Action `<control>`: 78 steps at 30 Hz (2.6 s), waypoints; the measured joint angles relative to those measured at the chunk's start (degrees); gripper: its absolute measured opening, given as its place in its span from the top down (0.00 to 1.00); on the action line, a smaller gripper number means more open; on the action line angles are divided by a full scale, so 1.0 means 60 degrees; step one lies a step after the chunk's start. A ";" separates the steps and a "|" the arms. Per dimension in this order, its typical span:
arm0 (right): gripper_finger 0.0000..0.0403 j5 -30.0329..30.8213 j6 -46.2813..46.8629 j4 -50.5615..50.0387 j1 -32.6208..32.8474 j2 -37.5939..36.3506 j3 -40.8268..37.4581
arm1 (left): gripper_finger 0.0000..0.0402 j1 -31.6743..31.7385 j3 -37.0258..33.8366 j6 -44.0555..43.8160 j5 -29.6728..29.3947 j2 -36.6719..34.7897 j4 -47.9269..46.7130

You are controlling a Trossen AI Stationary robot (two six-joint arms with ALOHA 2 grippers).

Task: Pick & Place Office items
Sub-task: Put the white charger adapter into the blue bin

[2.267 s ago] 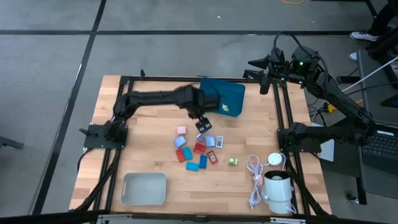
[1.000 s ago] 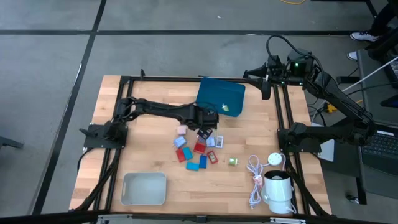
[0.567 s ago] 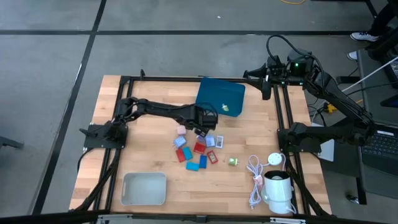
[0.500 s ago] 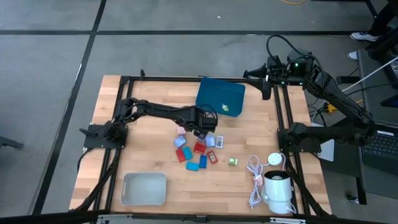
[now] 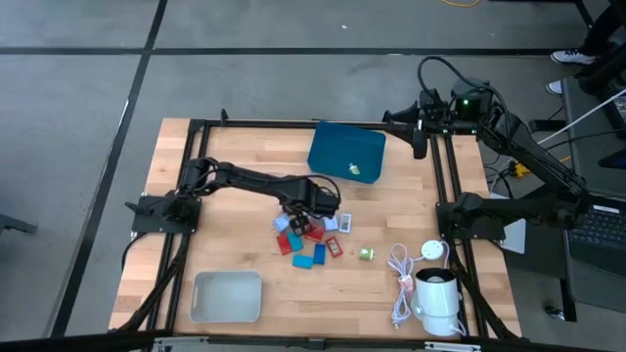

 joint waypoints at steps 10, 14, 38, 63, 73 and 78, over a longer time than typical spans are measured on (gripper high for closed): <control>0.48 0.0010 -0.0234 -0.0210 -0.0004 -0.0003 0.0000 | 0.23 0.0143 -0.1291 0.0945 0.0450 -0.0081 0.0713; 0.48 0.0012 -0.0234 -0.0197 0.0000 -0.0003 0.0000 | 0.23 0.0334 -0.1293 0.1287 0.0466 -0.0070 0.1081; 0.48 0.0042 -0.0401 -0.0180 -0.0001 -0.0003 0.0000 | 0.26 0.1454 -0.1474 0.1923 0.0483 -0.0324 0.0631; 0.48 0.0002 -0.0111 -0.0178 -0.0004 0.0005 0.0000 | 0.27 0.2466 -0.2214 0.1122 0.0561 -0.0591 0.1721; 0.48 0.0010 -0.0245 -0.0178 0.0000 0.0008 0.0000 | 0.27 0.2408 -0.2739 0.0664 0.1029 -0.0591 0.2227; 0.48 0.0013 -0.0262 -0.0178 0.0000 0.0008 0.0000 | 0.27 0.2367 -0.2859 -0.0116 0.0281 -0.0591 0.1629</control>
